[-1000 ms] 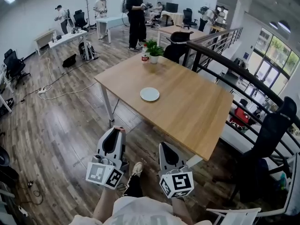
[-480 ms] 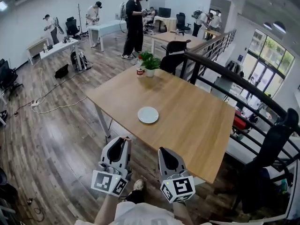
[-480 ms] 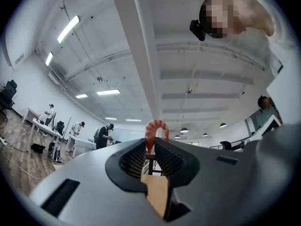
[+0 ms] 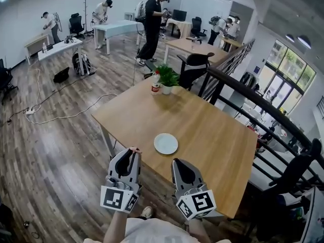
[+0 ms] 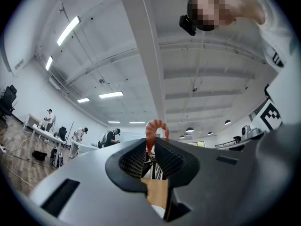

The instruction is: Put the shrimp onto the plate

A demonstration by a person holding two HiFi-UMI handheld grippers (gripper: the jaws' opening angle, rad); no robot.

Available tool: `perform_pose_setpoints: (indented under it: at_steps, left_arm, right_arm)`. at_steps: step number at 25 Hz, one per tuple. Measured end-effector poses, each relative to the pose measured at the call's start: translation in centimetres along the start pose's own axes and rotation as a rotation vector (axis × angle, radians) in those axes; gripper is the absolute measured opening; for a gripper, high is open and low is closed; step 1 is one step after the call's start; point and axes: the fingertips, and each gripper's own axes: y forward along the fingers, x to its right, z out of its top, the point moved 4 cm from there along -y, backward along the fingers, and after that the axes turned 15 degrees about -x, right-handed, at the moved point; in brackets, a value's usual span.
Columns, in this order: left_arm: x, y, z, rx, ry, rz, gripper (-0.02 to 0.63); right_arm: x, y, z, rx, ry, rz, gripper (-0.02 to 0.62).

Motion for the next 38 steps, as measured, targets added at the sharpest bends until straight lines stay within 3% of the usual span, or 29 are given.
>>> perform_pose_setpoints:
  at_steps: [7,18,30,38]
  left_arm:
    - [-4.2,2.6,-1.4,-0.009,-0.033,-0.037,0.061]
    - [-4.0,8.1,-1.3,-0.030,-0.014,-0.081,0.061]
    - [-2.3,18.4,-0.4,-0.042,0.097,-0.024,0.061]
    - [-2.6,23.1,-2.5,-0.111,0.048,-0.067,0.061]
  right_arm:
    - [0.7,4.5,-0.1,-0.028,0.025,-0.046,0.020]
    - [2.8,7.8,0.6,-0.062,-0.048,-0.025,0.020]
    - [11.6,13.6,3.0,-0.004,-0.065,-0.001,0.020]
    - [15.1,16.1,2.7,-0.022,-0.040,-0.037,0.020]
